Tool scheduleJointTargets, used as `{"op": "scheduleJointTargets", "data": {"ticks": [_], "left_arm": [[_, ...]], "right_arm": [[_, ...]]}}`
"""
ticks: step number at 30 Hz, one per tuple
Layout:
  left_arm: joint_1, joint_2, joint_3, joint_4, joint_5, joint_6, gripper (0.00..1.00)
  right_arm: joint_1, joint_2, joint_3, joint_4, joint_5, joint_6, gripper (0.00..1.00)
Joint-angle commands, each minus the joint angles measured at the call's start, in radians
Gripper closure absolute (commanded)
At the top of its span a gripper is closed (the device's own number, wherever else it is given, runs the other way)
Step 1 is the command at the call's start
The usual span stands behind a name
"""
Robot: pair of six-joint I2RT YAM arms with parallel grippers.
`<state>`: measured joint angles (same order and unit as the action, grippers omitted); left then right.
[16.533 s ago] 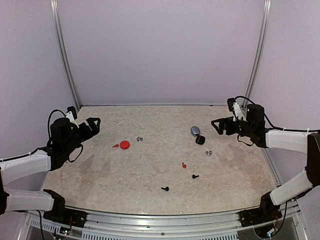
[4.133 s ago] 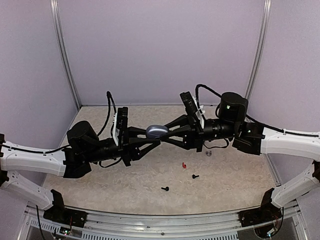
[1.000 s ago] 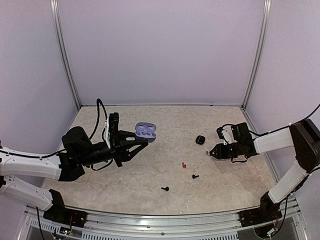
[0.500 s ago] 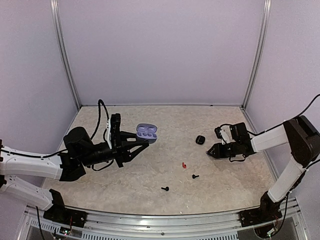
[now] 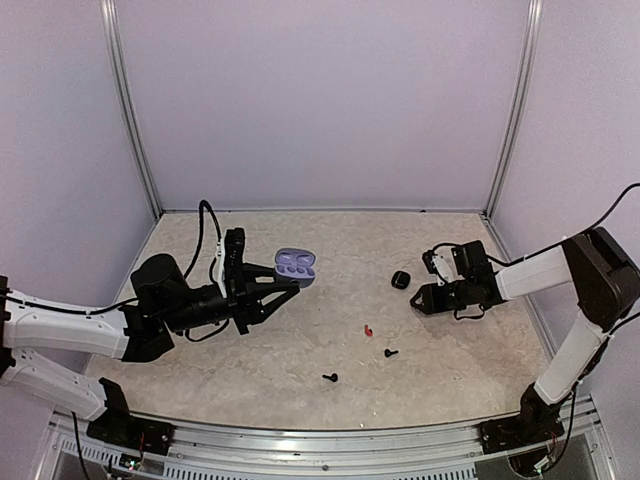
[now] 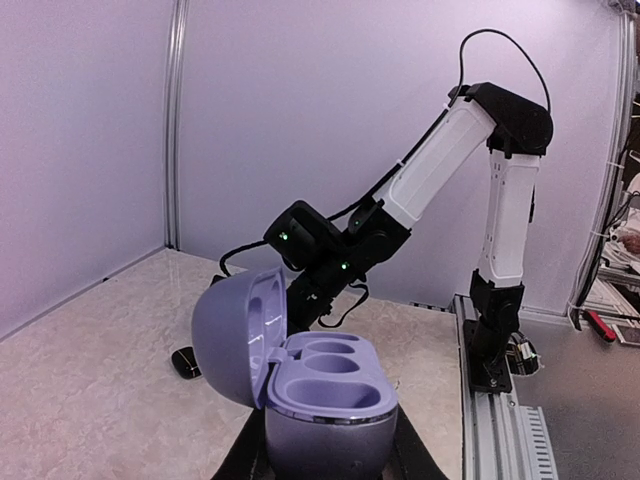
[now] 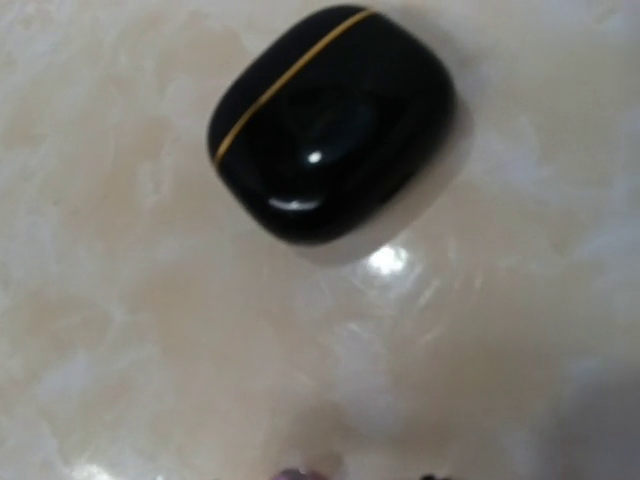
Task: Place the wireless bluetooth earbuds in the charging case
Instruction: Move the left earbud to the center of the board.
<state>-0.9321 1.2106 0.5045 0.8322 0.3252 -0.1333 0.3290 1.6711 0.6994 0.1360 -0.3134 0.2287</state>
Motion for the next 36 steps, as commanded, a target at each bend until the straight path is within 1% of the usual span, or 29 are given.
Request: {"op": "scheduleJointTargets", "data": {"ticks": [1,8,10,14,24,27,30,36], "left_arm": [[0.007,0.01,0.008,0.043,0.011,0.003,1.0],[0.009,0.013,0.009,0.044,0.013,0.001,1.0],[0.009,0.014,0.007,0.044,0.011,0.001,1.0],[0.009,0.009,0.002,0.042,0.004,0.003,1.0],[0.016,-0.017,-0.021,0.038,-0.028,0.007,1.0],[0.02,-0.022,-0.026,0.038,-0.029,0.004,1.0],[0.023,-0.023,-0.03,0.039,-0.027,0.004,1.0],[0.027,-0.027,-0.03,0.041,-0.014,0.004,1.0]], "right_arm": [[0.05,0.015,0.026,-0.056,0.119,-0.037,0.57],[0.113,0.029,0.037,-0.085,0.218,-0.034,0.58],[0.117,0.038,0.041,-0.082,0.224,-0.032,0.59],[0.123,0.055,0.057,-0.091,0.225,-0.039,0.64],[0.151,0.08,0.091,-0.123,0.24,-0.059,0.68],[0.152,0.063,0.089,-0.123,0.215,-0.062,0.69],[0.153,0.047,0.086,-0.111,0.157,-0.071,0.69],[0.153,0.063,0.102,-0.102,-0.03,-0.146,0.69]]}}
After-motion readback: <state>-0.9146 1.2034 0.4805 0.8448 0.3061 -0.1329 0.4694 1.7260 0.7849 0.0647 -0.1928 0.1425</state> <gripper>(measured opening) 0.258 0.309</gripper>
